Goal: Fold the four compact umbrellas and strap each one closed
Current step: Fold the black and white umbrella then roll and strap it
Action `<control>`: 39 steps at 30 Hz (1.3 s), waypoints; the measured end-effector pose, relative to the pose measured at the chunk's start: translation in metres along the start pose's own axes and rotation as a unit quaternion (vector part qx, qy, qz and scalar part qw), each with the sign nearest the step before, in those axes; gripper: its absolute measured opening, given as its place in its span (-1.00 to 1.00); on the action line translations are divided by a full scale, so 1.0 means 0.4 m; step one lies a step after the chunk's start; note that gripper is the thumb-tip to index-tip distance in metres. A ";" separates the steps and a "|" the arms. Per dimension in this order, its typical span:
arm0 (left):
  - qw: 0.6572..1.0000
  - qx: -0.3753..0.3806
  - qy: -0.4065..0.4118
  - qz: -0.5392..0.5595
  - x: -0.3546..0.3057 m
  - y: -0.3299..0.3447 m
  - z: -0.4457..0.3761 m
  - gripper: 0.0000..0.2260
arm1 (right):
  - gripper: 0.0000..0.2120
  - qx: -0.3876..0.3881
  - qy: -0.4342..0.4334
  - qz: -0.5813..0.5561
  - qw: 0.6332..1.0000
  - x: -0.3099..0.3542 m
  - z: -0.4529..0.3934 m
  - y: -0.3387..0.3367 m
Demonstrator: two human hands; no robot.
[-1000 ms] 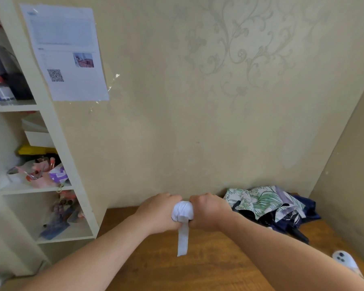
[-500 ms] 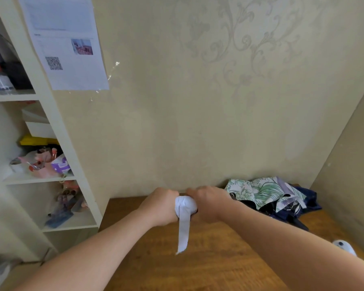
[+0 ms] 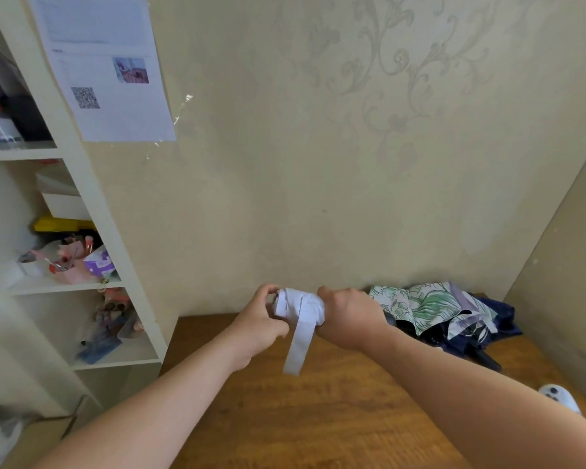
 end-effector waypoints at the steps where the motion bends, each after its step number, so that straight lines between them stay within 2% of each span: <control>1: 0.998 0.000 -0.035 0.053 0.008 0.003 0.006 -0.41 | -0.75 -0.001 0.013 -0.010 1.000 -0.006 0.002 0.000; 3: 0.991 0.009 -0.069 0.118 0.022 0.014 0.017 -0.47 | -0.74 0.001 0.036 -0.033 0.999 -0.010 0.004 -0.006; 6: 0.992 0.039 -0.047 0.113 0.029 0.032 0.042 -0.74 | -0.74 0.004 0.071 -0.071 0.995 -0.015 0.003 -0.016; 9: 0.991 0.073 -0.031 0.110 0.036 0.046 0.062 -0.67 | -0.74 0.006 0.099 -0.102 0.990 -0.024 0.000 -0.023; 13: 0.995 0.043 0.015 0.086 0.027 0.049 0.073 -0.80 | -0.75 0.016 0.127 -0.117 0.985 -0.033 -0.002 -0.030; 17: 0.996 0.016 0.054 0.067 0.007 0.046 0.081 -0.81 | -0.73 0.019 0.152 -0.107 0.982 -0.054 0.002 -0.027; 20: 0.993 0.017 0.064 0.102 -0.011 0.039 0.079 -0.82 | -0.70 0.029 0.171 -0.121 0.977 -0.058 -0.007 -0.030; 23: 0.991 0.015 0.051 0.126 -0.015 0.038 0.063 -0.82 | -0.70 0.027 0.201 -0.177 0.963 -0.045 -0.013 -0.045; 28: 0.996 0.001 0.045 0.081 -0.005 0.012 0.045 -0.85 | -0.62 0.028 0.207 -0.285 0.936 -0.014 -0.010 -0.079; 30: 0.997 -0.008 0.044 0.068 0.000 0.000 0.032 -0.85 | -0.66 0.056 0.209 -0.351 0.911 0.007 -0.006 -0.078; 33: 0.996 -0.017 0.049 0.076 0.002 -0.011 0.012 -0.85 | -0.79 0.133 0.227 -0.448 0.854 0.042 0.009 -0.064; 39: 0.995 -0.031 0.080 0.051 -0.028 -0.034 -0.003 -0.88 | -0.90 0.294 0.261 -0.545 0.740 0.094 0.030 -0.053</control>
Point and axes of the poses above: each hand's wrist, its own z-axis away from the middle knuckle, its own y-axis out of the palm, x = y × z, the point moved 3 cm from there along -z, towards the middle knuckle, and after that the axes turned 11 degrees about -x, right-handed, at the moved point
